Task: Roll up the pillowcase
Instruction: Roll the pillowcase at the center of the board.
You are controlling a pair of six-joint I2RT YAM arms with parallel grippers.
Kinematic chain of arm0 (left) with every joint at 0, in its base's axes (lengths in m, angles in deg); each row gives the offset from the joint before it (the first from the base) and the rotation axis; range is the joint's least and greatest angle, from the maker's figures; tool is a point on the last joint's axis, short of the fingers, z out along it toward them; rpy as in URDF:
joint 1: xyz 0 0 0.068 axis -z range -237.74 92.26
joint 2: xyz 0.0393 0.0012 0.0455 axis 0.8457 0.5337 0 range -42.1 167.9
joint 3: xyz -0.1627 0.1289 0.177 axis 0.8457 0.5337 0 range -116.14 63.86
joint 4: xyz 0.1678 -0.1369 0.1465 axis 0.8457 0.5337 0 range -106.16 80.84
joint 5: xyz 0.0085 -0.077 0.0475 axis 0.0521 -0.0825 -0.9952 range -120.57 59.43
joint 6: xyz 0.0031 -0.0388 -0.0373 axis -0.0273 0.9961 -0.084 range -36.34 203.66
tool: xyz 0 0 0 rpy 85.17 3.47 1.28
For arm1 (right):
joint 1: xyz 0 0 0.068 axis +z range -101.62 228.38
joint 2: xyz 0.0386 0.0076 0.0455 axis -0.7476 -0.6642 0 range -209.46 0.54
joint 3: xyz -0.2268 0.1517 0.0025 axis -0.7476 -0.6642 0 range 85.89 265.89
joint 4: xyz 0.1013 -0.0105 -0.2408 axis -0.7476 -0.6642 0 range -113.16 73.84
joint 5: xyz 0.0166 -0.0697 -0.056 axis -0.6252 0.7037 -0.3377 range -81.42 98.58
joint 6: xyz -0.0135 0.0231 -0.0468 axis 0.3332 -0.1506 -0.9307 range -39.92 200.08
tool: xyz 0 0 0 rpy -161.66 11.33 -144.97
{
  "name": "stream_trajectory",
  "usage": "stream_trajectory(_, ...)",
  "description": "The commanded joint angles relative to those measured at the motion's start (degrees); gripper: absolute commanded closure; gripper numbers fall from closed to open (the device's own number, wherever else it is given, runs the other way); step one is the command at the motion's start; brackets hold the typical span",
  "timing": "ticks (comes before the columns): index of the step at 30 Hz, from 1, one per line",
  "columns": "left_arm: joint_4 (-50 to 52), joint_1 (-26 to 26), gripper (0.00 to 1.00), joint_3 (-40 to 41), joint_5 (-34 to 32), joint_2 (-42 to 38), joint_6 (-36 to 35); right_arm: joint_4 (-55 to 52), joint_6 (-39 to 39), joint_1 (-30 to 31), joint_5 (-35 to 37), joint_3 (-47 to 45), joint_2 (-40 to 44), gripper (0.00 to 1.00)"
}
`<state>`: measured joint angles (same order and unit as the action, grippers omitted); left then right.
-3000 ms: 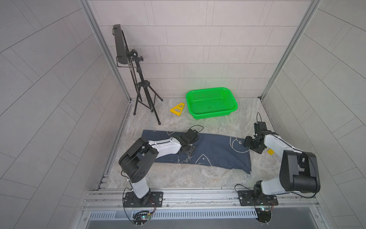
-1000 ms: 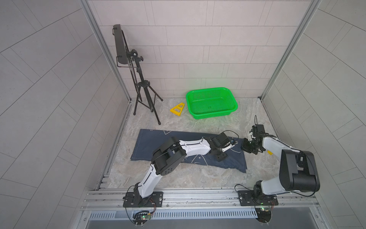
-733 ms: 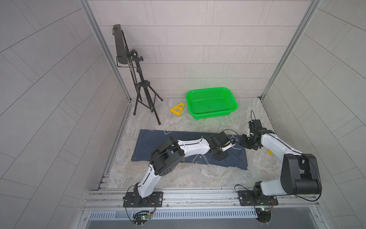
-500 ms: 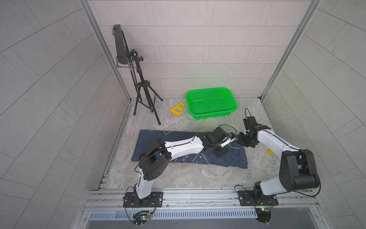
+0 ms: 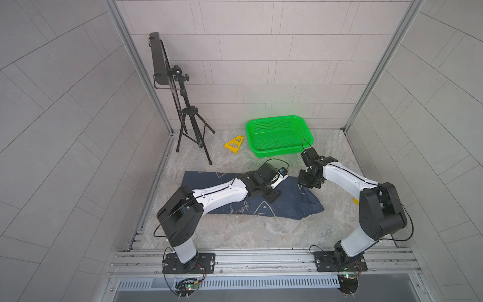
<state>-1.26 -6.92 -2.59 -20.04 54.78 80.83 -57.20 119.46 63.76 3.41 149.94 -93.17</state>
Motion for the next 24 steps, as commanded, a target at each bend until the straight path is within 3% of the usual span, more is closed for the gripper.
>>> stream_trajectory(1, -0.11, -0.86, 0.34, 1.87, 0.44, -3.19, 0.87, -1.66, 1.75, 2.11, 1.3, 2.62, -1.8, 0.96)
stream_trajectory(12, -2.05, -1.87, 0.34, 8.31, 0.23, -8.48, 3.85, -0.37, 3.51, 5.64, -4.79, 7.61, -10.48, 0.93)
stream_trajectory(24, -4.42, -1.88, 0.34, 12.45, 2.41, -10.74, 5.74, 0.63, 1.0, 7.67, -10.55, 9.06, -12.74, 0.9)
